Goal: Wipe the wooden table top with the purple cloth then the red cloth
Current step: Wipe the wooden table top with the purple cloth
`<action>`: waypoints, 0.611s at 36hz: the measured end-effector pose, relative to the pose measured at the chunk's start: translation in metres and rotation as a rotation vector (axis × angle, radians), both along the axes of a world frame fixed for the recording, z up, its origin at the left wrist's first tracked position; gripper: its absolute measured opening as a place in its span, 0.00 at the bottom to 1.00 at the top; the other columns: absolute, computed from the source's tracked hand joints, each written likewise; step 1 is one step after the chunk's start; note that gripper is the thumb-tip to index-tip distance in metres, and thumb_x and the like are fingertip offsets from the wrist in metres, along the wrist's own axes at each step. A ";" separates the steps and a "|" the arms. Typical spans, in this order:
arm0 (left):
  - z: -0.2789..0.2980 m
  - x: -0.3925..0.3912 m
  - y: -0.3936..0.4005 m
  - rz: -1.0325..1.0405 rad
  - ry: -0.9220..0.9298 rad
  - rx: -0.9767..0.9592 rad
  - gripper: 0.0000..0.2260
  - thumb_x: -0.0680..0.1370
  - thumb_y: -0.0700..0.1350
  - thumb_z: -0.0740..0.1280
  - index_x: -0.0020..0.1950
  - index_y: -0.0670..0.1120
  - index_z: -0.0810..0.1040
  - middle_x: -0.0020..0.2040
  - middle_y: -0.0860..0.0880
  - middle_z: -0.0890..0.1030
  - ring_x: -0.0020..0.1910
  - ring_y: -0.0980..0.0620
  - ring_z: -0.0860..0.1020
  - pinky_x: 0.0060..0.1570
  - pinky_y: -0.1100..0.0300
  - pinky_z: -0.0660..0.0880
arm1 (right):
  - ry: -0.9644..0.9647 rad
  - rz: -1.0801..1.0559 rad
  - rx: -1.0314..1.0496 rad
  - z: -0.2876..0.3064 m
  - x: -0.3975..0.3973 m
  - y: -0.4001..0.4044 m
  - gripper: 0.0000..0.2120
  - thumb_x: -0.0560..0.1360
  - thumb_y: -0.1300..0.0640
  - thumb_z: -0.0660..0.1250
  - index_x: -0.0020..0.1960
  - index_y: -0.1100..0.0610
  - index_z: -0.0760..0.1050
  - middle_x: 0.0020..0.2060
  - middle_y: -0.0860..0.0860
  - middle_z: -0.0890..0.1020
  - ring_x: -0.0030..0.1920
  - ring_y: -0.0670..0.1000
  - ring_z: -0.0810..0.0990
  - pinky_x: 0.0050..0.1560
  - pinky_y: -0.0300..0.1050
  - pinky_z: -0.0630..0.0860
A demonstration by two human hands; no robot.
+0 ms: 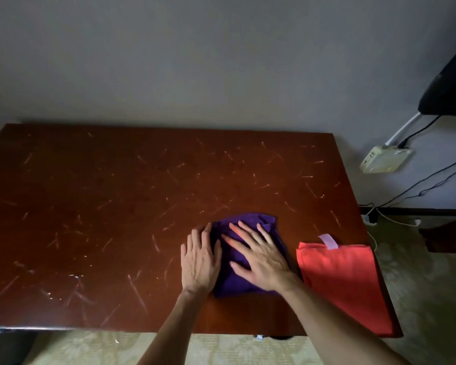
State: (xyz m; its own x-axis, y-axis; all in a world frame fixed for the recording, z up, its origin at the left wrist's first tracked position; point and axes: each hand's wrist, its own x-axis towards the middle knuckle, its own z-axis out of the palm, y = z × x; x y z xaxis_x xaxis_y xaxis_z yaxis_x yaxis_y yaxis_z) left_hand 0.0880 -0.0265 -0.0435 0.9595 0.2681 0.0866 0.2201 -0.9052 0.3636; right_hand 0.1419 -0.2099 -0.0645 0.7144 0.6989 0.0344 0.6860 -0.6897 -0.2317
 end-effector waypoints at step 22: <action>-0.035 0.035 -0.037 -0.033 -0.028 0.110 0.22 0.82 0.57 0.56 0.75 0.54 0.70 0.71 0.47 0.71 0.71 0.49 0.71 0.68 0.52 0.61 | -0.055 -0.092 0.014 0.000 0.322 0.026 0.39 0.74 0.25 0.43 0.81 0.39 0.58 0.82 0.47 0.58 0.82 0.49 0.53 0.80 0.64 0.48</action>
State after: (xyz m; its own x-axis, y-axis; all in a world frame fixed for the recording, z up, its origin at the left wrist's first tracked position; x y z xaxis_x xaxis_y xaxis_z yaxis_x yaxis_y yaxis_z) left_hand 0.1232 -0.0632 -0.0790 0.9645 0.2233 0.1409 0.1802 -0.9467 0.2671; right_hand 0.4641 -0.1843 -0.0646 0.7724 0.6294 0.0847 0.6317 -0.7475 -0.2057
